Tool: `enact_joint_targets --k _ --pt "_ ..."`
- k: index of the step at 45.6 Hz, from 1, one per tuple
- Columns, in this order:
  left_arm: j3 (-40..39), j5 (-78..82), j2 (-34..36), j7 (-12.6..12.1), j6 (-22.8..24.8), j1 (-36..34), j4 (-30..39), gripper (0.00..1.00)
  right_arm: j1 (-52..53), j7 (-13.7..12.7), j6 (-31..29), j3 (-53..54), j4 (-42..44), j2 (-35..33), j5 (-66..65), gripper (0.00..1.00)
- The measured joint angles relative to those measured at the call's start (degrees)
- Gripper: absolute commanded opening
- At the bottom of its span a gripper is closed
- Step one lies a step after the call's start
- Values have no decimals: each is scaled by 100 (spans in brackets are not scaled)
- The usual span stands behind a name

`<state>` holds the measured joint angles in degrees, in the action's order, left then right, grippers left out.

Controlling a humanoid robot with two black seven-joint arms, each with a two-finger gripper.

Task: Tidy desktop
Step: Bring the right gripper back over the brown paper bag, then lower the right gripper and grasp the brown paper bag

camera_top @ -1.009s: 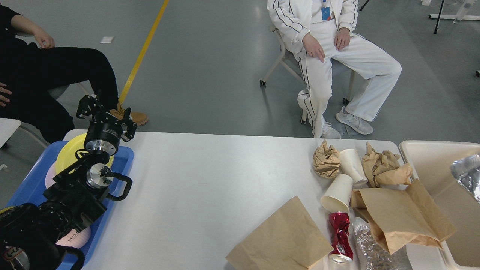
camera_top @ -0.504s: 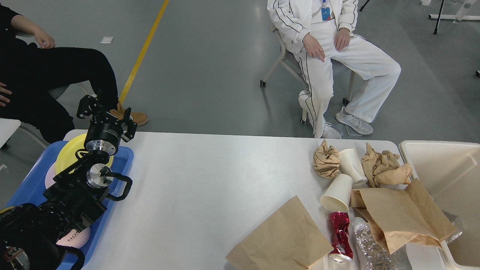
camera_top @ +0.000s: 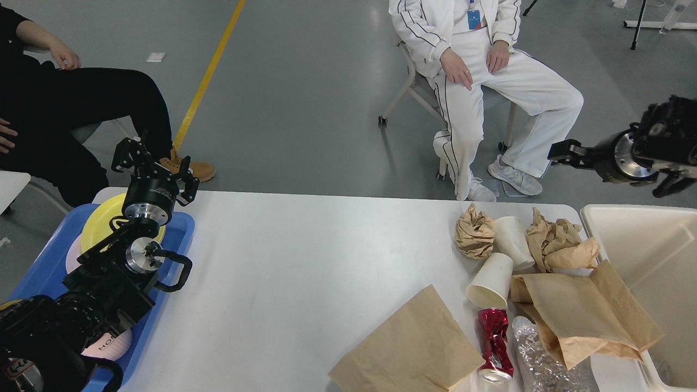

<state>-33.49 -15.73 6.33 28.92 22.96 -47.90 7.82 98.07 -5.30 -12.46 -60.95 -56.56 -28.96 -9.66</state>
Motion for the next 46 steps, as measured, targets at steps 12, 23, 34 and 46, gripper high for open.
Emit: enact_joint_targets --k 12,23,34,46 --pt "0 0 0 0 0 0 0 96 1860 76 -2026 53 -793 867 38 100" --pt "0 0 0 0 -1 0 0 96 2457 64 -3638 696 -1127 984 39 100" --pt "0 0 0 0 -2 0 0 96 1731 -34 -3782 757 -1371 1042 -19 100" --pt "0 0 0 0 -2 0 0 96 535 -257 -3081 766 -1385 1048 -307 100"
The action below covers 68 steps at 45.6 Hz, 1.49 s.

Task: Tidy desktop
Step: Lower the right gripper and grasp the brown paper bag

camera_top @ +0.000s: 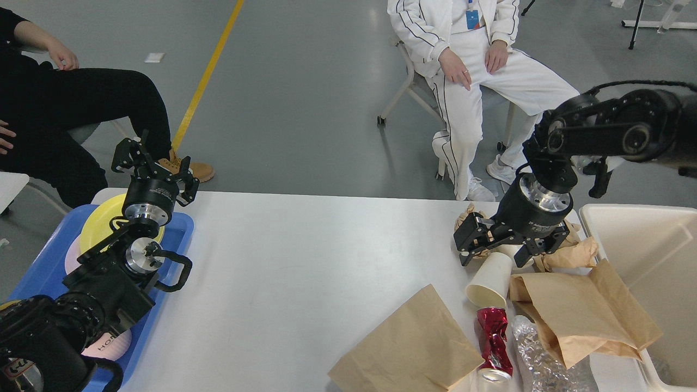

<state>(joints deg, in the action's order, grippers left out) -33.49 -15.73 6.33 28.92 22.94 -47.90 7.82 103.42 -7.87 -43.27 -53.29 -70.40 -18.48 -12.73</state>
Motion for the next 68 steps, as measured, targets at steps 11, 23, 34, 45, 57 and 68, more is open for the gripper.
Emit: enact_joint_targets --k 11,23,34,45,57,68 --pt "0 0 0 0 0 0 0 96 -792 -4 526 52 40 254 -139 100" --pt "0 0 0 0 0 0 0 96 -1486 -4 672 219 331 584 -148 100" --pt "0 -1 0 0 0 0 1 96 -2068 -4 721 234 924 1027 -150 100" --pt "0 0 0 0 0 0 1 96 -2171 -4 849 246 956 1127 -150 75" --pt "0 0 0 0 0 0 0 96 -2128 -4 775 261 868 1163 -107 0" --pt "0 0 0 0 0 0 0 96 -2181 37 781 568 867 1119 -77 0"
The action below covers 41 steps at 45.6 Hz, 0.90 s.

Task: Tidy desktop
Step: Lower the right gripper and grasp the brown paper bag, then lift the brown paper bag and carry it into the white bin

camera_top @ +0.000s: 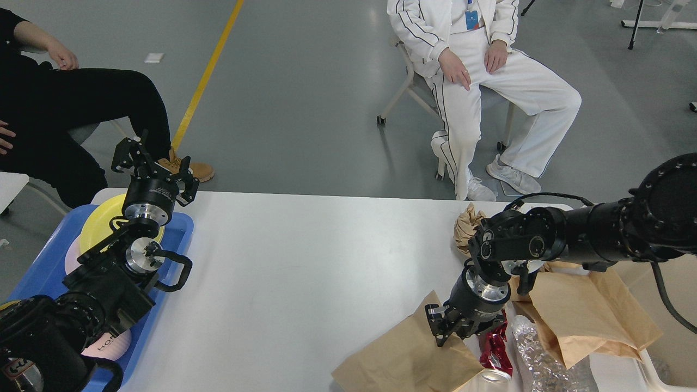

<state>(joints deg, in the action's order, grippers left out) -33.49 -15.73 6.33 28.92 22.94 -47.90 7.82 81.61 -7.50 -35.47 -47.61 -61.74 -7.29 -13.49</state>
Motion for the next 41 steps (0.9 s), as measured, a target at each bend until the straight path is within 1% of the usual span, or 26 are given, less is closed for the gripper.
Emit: enact_joint_targets --k 5,13,26,36,41 --pt "0 -1 0 0 0 0 0 96 9 2 4 404 -31 -154 16 0" --pt "0 0 0 0 0 0 0 96 169 0 1 1248 -159 -611 22 0" --pt "0 -3 0 0 0 0 0 96 833 -6 -7 2255 -165 -1497 21 0" --pt "0 -2 0 0 0 0 0 96 1332 -6 -7 2610 -111 -2255 29 0" --pt "0 -2 0 0 0 0 0 96 1399 -14 47 2716 -56 -2580 31 0"
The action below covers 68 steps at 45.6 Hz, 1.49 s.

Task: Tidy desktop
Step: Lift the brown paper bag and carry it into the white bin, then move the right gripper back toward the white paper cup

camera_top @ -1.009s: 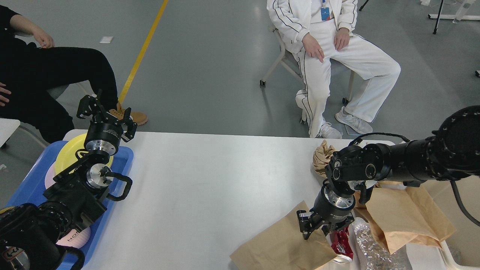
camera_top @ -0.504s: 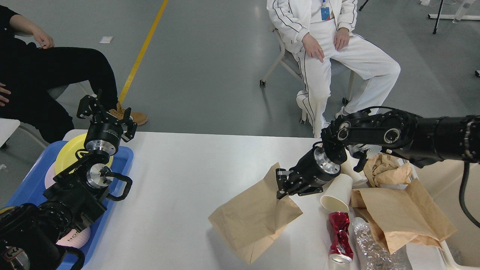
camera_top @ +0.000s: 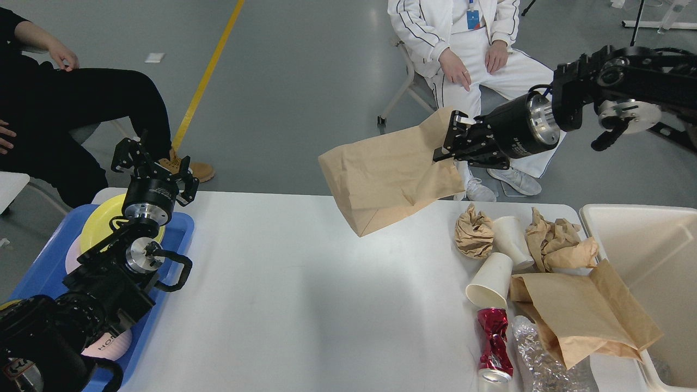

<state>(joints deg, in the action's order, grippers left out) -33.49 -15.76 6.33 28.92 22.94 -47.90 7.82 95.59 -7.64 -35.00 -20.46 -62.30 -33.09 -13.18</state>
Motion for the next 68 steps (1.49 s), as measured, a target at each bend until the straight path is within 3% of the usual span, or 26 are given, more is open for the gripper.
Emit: enact_joint_targets --k 14,25,33,34,37,38,45,56,68 --pt "0 2 2 0 3 -1 0 96 -853 -14 460 -282 1280 -1091 80 0" --pt "0 4 -1 0 3 0 0 96 -2178 -10 1601 -221 2084 -1854 1036 0" --pt "0 2 -1 0 3 0 0 96 -3158 -2 2357 -221 2516 -2039 1265 0" --pt "0 1 0 0 3 0 0 96 -3313 -2 2432 -221 2606 -2038 1270 11" --pt "0 2 0 0 3 0 0 96 -3689 -1 2557 -229 2849 -2013 1273 86" --pt "0 1 0 0 3 0 0 96 -3795 -1 2582 -236 2918 -1996 1273 100" --pt "0 2 0 0 3 0 0 96 -4321 -1 2737 -302 3350 -1778 1269 100" --pt "0 1 0 0 1 0 0 96 -4522 3 2732 -333 3342 -1537 1269 100" --pt "0 2 0 0 0 0 0 96 -3561 -9 2697 -679 3018 -1227 664 100"
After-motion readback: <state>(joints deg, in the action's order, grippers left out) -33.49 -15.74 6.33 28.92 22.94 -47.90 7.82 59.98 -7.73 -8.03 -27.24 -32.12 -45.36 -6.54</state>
